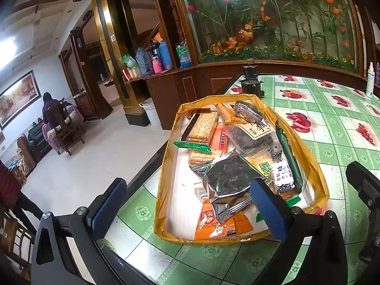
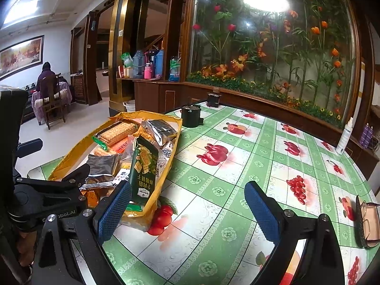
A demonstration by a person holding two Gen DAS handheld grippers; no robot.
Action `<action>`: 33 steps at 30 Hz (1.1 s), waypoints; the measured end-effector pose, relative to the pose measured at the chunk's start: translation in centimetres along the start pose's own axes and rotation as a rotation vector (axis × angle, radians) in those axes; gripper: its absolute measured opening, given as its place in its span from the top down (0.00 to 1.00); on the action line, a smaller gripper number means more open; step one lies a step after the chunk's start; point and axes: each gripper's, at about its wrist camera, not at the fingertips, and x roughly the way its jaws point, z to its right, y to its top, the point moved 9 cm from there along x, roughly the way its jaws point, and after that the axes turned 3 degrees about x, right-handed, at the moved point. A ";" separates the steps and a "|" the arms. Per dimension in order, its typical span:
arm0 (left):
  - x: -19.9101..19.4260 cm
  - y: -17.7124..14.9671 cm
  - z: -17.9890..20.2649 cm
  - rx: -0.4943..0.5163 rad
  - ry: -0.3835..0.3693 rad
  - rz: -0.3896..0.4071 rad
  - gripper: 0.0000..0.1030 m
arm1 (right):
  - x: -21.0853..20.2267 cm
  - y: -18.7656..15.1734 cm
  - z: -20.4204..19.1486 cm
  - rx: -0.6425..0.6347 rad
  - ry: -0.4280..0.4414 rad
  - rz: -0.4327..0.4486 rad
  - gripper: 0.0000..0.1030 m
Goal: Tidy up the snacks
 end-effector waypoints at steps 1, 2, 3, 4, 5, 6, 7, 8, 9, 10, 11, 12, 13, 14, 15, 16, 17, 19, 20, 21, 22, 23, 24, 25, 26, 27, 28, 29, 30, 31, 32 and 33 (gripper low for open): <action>0.0 -0.1 0.0 -0.002 0.000 -0.001 0.00 | 0.0 0.0 0.0 -0.001 -0.001 0.000 0.05; 0.1 -0.2 0.0 -0.002 -0.001 -0.004 0.00 | 0.0 0.0 0.0 0.001 -0.001 0.001 0.05; 0.2 -0.1 0.0 -0.002 -0.001 -0.007 0.00 | 0.0 0.0 0.0 0.001 0.000 0.001 0.05; 0.3 -0.2 0.0 -0.002 0.000 -0.010 0.00 | 0.0 0.0 0.0 0.001 0.001 0.000 0.05; 0.3 -0.3 0.0 -0.002 -0.001 -0.011 0.00 | 0.0 0.0 0.0 0.001 -0.001 0.001 0.05; 0.3 -0.4 0.0 -0.002 -0.001 -0.012 0.00 | 0.0 0.0 0.0 0.001 -0.001 0.002 0.05; 0.3 -0.4 0.0 -0.002 0.000 -0.013 0.00 | 0.0 0.0 0.0 0.001 -0.001 0.002 0.05; 0.3 -0.5 0.0 -0.002 0.000 -0.013 0.00 | 0.0 0.0 0.0 0.001 -0.001 0.001 0.05; 0.4 -0.4 -0.1 -0.002 -0.001 -0.014 0.00 | 0.0 0.0 0.1 0.001 -0.002 0.000 0.05; 0.4 -0.4 -0.1 -0.002 -0.002 -0.016 0.00 | 0.0 0.0 0.0 0.001 -0.002 0.001 0.05; 0.4 -0.5 -0.1 -0.002 -0.002 -0.017 0.00 | 0.0 0.0 0.0 0.001 -0.001 0.001 0.05; 0.4 -0.3 -0.2 -0.001 -0.002 -0.016 0.00 | 0.0 0.0 0.0 0.002 -0.001 0.001 0.05; 0.4 -0.2 -0.2 -0.001 -0.001 -0.015 0.00 | 0.0 0.0 0.1 0.002 -0.001 0.002 0.05; 0.4 -0.3 -0.2 -0.001 0.000 -0.013 0.00 | 0.0 0.0 0.1 0.001 -0.002 0.003 0.05; 0.4 -0.2 -0.2 -0.001 0.000 -0.014 0.00 | 0.0 0.0 0.0 0.002 -0.002 0.003 0.05; 0.5 -0.2 -0.2 -0.002 0.001 -0.014 0.00 | 0.0 0.0 0.0 0.001 -0.001 0.003 0.05; 0.6 -0.2 -0.2 -0.004 0.000 -0.014 0.00 | 0.0 0.0 0.0 0.001 -0.003 0.002 0.05; 0.7 -0.2 -0.3 -0.006 -0.003 -0.015 0.00 | 0.0 0.0 0.0 0.003 -0.003 0.003 0.05; 0.7 -0.2 -0.3 -0.006 -0.002 -0.017 0.00 | 0.0 0.0 0.0 0.003 -0.002 0.002 0.05; 0.6 -0.2 -0.3 -0.004 -0.001 -0.016 0.00 | 0.0 0.0 0.0 0.003 -0.002 0.002 0.05; 0.7 -0.2 -0.3 -0.003 0.000 -0.015 0.00 | 0.0 0.0 0.0 0.003 -0.003 0.002 0.05; 0.6 -0.2 -0.4 -0.004 0.000 -0.013 0.00 | 0.0 0.0 0.0 0.002 -0.002 0.002 0.05; 0.6 -0.1 -0.4 -0.004 -0.001 -0.014 0.00 | 0.0 0.0 0.0 0.003 -0.001 0.001 0.05; 0.7 -0.1 -0.4 -0.005 0.000 -0.014 0.00 | 0.0 0.0 0.0 0.003 -0.001 0.001 0.05; 0.7 -0.2 -0.4 -0.007 -0.002 -0.015 0.00 | 0.0 0.0 0.0 0.002 -0.002 0.002 0.05; 0.7 -0.1 -0.4 -0.007 -0.004 -0.016 0.00 | 0.0 0.0 0.0 0.002 -0.003 0.002 0.05; 0.7 -0.1 -0.4 -0.007 -0.006 -0.016 0.00 | 0.0 0.0 0.0 0.002 -0.003 0.003 0.05; 0.7 -0.1 -0.4 -0.005 -0.003 -0.016 0.00 | 0.0 0.0 0.1 0.004 -0.003 0.002 0.05; 0.7 -0.1 -0.4 -0.005 -0.003 -0.015 0.00 | 0.0 0.0 0.1 0.004 -0.002 0.002 0.05; 0.7 -0.1 -0.4 -0.005 -0.002 -0.015 0.00 | 0.0 0.0 0.1 0.004 -0.002 0.002 0.05; 0.7 -0.1 -0.4 -0.005 -0.001 -0.015 0.00 | 0.0 0.0 0.1 0.003 -0.003 0.002 0.05; 0.7 -0.1 -0.4 -0.005 -0.002 -0.015 0.00 | 0.0 0.0 0.1 0.003 -0.003 0.002 0.05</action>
